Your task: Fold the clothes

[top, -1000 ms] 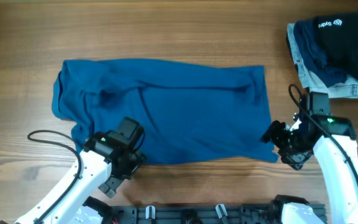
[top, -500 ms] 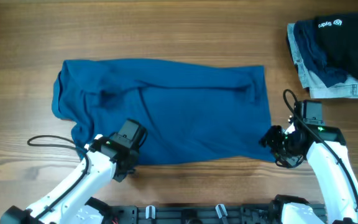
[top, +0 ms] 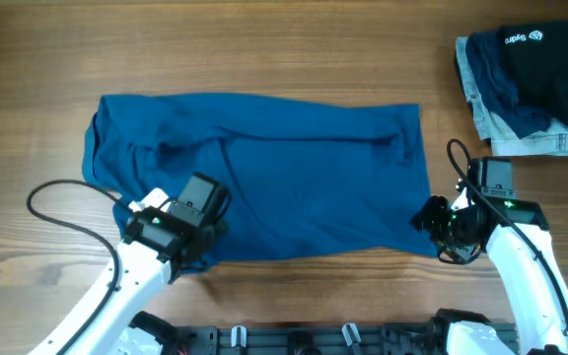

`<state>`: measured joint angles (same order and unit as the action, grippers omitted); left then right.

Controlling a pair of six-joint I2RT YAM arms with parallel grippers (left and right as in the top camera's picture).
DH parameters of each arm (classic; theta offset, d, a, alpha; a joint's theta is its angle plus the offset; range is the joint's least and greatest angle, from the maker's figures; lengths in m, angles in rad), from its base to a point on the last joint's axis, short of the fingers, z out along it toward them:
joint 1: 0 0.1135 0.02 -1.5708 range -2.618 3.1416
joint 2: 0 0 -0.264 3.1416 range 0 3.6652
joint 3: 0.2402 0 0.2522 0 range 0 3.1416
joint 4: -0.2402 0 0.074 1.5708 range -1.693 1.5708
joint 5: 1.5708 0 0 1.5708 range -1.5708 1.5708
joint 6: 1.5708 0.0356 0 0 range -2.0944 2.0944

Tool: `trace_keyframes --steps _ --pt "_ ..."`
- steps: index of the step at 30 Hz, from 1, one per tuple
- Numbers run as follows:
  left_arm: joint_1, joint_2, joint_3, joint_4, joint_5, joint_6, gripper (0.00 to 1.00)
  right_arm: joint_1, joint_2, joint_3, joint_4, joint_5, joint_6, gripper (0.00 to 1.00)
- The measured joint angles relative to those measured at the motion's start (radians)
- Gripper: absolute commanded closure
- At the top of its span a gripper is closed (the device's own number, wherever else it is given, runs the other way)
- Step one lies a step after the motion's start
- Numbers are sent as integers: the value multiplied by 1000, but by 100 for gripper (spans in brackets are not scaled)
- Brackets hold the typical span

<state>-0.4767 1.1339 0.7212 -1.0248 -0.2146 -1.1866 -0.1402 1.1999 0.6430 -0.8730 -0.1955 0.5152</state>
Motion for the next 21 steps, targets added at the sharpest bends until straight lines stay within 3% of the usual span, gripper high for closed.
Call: trace_keyframes --steps 8,11,13,21 --pt "0 14 -206 12 153 -179 31 0 0 0 23 0 -47 33" --pt "0 15 -280 136 165 -230 42 0 0 0 23 0 -50 33" --pt "0 13 -291 227 149 -245 43 0 0 0 24 0 -50 32" --pt "0 37 -286 268 18 -256 43 0 0 0 34 -6 -50 32"
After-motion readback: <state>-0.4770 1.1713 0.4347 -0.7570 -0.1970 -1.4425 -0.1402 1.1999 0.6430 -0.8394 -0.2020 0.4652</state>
